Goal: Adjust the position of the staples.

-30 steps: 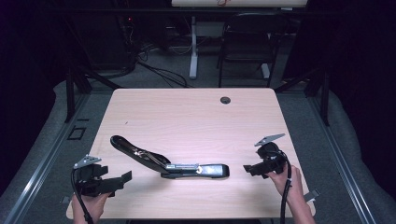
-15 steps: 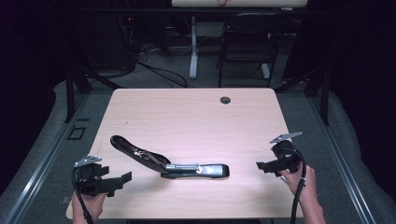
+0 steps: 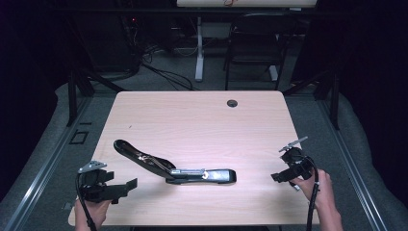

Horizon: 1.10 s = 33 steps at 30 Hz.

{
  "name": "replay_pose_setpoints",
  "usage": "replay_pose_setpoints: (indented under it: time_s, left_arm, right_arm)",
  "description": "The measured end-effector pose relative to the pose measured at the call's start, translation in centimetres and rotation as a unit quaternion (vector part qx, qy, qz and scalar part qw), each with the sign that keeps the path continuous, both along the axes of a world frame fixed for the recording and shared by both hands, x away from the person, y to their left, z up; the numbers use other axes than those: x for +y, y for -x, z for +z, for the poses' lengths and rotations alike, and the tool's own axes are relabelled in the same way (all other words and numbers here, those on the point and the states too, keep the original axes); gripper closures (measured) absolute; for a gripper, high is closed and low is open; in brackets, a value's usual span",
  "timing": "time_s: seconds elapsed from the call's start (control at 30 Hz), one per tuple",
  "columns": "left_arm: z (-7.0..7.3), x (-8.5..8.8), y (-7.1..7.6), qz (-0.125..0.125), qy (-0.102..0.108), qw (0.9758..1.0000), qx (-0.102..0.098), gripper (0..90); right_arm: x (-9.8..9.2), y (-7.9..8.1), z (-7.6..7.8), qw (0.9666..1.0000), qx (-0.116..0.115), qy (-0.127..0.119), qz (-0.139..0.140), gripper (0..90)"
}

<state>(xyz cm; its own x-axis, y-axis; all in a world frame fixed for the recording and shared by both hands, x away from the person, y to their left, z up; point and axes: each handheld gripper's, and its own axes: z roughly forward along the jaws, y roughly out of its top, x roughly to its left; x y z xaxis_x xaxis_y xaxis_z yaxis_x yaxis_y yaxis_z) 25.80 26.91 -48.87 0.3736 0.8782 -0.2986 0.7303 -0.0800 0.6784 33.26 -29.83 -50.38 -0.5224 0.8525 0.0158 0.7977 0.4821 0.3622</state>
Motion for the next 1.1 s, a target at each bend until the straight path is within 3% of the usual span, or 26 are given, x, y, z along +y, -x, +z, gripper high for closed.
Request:
replay_pose_setpoints:
  time_s: [0.17,0.37,0.6,0.77,0.97,1.0,1.07,1.1]
  left_arm:
    - [0.0,-0.1,-0.1,-0.002,-0.001,1.0,0.004,0.1]
    - [-0.1,-0.1,-0.1,0.0,0.003,1.0,0.007,0.0]
    - [-0.2,0.0,-0.1,0.0,0.003,1.0,0.008,0.0]
    - [-0.1,0.1,-0.1,0.002,0.004,0.9999,0.01,0.0]
    - [-0.2,0.0,-0.1,-0.004,0.001,0.9999,0.014,0.1]
    - [-0.2,-0.1,-0.1,-0.002,0.001,0.9999,0.012,0.1]
    - [-0.2,-0.1,-0.1,-0.002,0.001,0.9999,0.013,0.1]
    - [-0.2,-0.1,-0.1,-0.002,0.001,0.9999,0.013,0.1]
  right_arm:
    - [-1.5,0.1,0.0,0.9997,-0.005,-0.008,-0.021,21.9]
    - [-2.9,0.2,-0.4,0.9996,0.012,0.001,-0.024,34.8]
    - [-2.6,0.2,-0.8,0.9992,0.033,0.018,-0.011,49.4]
    - [-2.6,0.1,-1.1,0.998,0.045,0.044,-0.006,58.5]
    - [-2.6,0.0,-1.3,0.9968,0.056,0.057,-0.004,63.8]
    - [-2.4,0.2,-1.9,0.9985,0.041,0.029,-0.023,63.8]
    - [-2.6,0.0,-1.6,0.9966,0.061,0.056,-0.005,64.1]
    - [-2.6,-0.1,-1.7,0.9966,0.064,0.051,-0.005,64.4]
